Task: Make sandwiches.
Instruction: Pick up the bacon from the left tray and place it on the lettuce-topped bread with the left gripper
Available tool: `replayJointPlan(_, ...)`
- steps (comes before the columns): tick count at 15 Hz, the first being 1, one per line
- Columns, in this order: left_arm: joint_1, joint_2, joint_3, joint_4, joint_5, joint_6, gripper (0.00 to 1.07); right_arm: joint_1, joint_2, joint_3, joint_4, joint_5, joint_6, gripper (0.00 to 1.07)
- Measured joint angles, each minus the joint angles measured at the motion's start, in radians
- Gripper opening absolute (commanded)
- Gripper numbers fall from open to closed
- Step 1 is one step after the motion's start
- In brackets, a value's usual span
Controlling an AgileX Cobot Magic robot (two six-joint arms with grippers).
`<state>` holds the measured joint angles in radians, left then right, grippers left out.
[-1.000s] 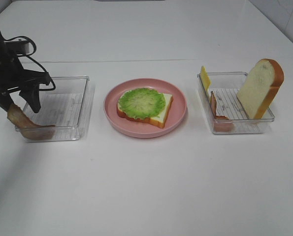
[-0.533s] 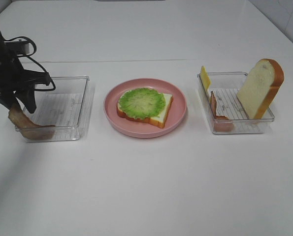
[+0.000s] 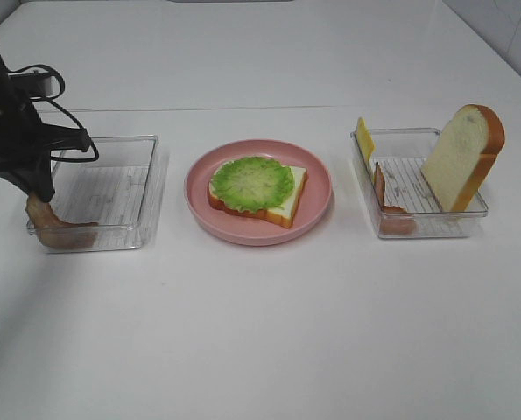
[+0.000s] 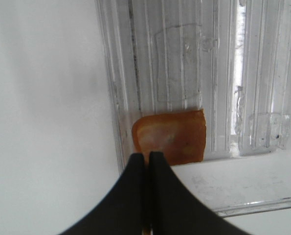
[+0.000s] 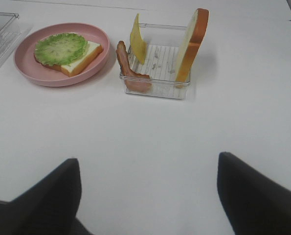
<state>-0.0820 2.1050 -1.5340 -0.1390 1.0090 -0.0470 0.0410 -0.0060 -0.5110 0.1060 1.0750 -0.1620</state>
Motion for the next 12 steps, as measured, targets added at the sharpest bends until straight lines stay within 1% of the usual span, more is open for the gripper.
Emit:
replayJointPlan(4,0.0,0.0,0.0,-0.004,0.0,0.005,0.0,0.0,0.0,0.0,0.0,0.0,0.0,0.74)
replayJointPlan(6,0.0,-0.002,0.0,-0.017,0.0,0.009,0.0,0.0,0.0,0.0,0.0,0.0,0.0,0.74)
replayJointPlan(8,0.0,-0.013,0.0,-0.041,0.0,0.025,0.0,0.0,0.0,0.0,0.0,0.0,0.0,0.74)
replayJointPlan(10,0.0,-0.015,-0.025,-0.084,0.007,0.038,0.0,0.0,0.0,0.0,0.0,0.0,0.0,0.74)
replayJointPlan(12,0.0,-0.015,-0.075,-0.133,0.024,0.056,0.0,0.0,0.0,0.0,0.0,0.0,0.0,0.74)
